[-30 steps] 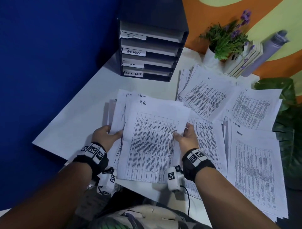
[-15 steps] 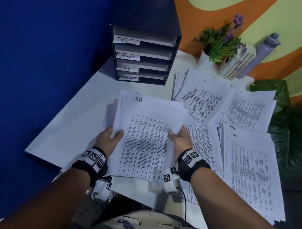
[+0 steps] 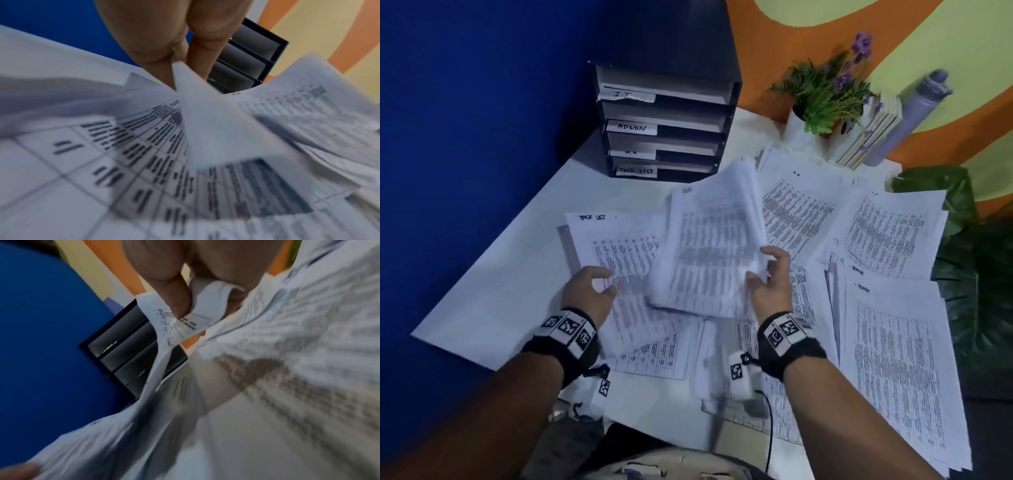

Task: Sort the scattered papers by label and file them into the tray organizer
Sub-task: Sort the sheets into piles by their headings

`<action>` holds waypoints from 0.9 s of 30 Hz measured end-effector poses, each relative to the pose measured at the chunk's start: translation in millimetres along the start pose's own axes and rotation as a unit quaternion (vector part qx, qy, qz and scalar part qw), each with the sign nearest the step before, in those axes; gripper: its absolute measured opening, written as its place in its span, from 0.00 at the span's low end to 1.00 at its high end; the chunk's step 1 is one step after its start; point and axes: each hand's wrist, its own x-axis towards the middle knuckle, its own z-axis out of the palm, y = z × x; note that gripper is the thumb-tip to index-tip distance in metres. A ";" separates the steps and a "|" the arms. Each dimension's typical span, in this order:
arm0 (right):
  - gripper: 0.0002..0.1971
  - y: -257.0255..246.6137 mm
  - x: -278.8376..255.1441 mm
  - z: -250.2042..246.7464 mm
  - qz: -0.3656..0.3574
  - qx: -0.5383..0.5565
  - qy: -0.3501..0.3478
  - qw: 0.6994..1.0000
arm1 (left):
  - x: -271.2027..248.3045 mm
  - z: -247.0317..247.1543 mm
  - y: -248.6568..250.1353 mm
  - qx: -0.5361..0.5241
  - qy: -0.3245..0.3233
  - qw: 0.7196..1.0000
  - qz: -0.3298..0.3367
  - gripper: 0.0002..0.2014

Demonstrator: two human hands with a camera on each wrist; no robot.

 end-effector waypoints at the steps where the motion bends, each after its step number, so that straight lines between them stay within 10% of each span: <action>1: 0.17 -0.7 8.4 -8.4 -0.003 -0.014 0.031 0.999 | -0.1 0.2 -2.5 0.026 -0.009 1.000 0.008 0.11; 14: 0.29 -40.1 116.3 -84.5 0.007 -0.065 0.238 0.969 | 0.3 0.5 -19.4 0.106 -0.035 0.994 0.010 0.19; 21: 0.40 -49.9 129.7 -83.3 0.014 -0.203 0.195 0.959 | -13.0 -7.8 -6.2 0.070 -0.016 0.997 0.036 0.24; 27: 0.12 -32.1 53.7 -22.6 -0.045 -0.083 -0.016 0.995 | -33.8 -6.2 24.4 -0.044 0.001 0.995 0.093 0.18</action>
